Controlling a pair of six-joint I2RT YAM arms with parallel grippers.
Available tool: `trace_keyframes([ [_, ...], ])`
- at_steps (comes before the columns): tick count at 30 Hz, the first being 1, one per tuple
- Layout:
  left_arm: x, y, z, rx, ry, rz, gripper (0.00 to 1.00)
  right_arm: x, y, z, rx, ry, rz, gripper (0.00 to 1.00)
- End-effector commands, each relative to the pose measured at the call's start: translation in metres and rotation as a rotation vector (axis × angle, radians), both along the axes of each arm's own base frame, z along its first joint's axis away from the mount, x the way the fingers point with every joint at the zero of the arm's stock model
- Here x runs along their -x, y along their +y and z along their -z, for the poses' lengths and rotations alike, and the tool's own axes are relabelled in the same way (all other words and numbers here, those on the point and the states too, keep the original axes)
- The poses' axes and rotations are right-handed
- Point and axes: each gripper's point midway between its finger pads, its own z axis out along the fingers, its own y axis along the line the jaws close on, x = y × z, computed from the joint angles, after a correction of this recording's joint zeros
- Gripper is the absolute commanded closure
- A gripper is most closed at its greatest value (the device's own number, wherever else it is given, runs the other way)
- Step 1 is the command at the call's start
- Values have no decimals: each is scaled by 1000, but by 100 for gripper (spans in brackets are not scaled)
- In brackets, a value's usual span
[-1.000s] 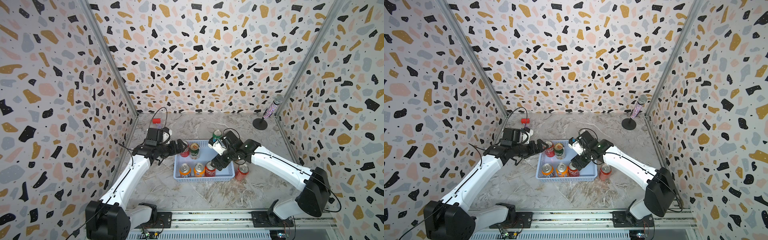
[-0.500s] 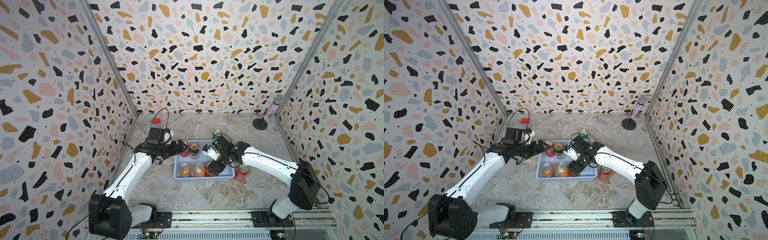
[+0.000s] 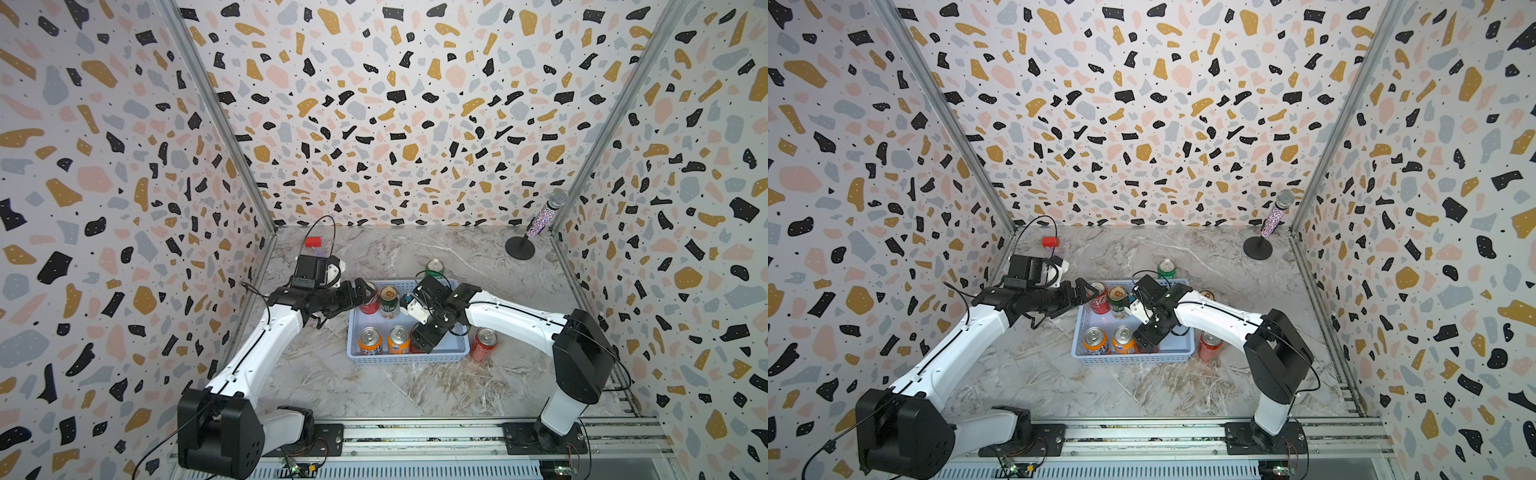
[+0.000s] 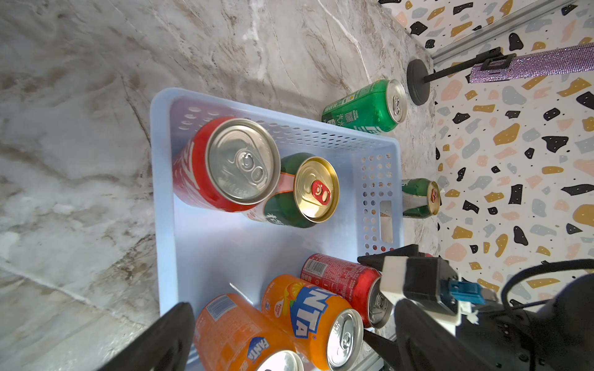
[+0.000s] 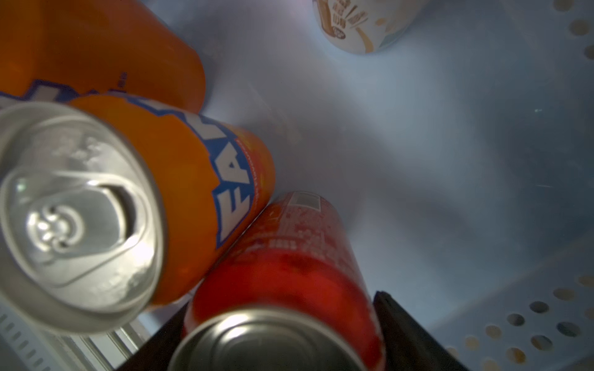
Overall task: Take out the drinks from the basket
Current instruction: Pick up the drink from the basket, then place the drink at the center of the board.
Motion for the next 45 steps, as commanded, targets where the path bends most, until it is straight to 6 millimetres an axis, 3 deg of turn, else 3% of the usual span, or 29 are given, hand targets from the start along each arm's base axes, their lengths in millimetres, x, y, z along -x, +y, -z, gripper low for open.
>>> trace_keyframes([
  [1,-2,-3,-8,35,-31,7,0,-7,7,-8,-16,-32,13,20],
  [6,-2,-3,-9,35,-37,3,0,-8,8,-2,-14,-23,23,26],
  [12,-1,-2,-9,30,-43,0,0,-10,3,-10,-5,-44,46,50],
  [16,0,-2,-8,26,-45,8,0,-11,-3,-28,-3,-61,67,70],
  [22,6,1,-17,13,-64,8,0,-20,-14,-63,-19,-156,141,85],
  [30,19,-5,-51,88,-91,5,0,-31,-23,-115,-92,-239,290,96],
  [35,35,-13,-71,155,-73,1,0,-22,-28,-141,-142,-193,386,100],
  [40,54,-33,-88,154,-107,94,0,-7,-51,-151,-148,-201,423,100],
  [45,67,-48,-84,121,-106,129,0,28,-41,-163,-308,-162,348,100],
])
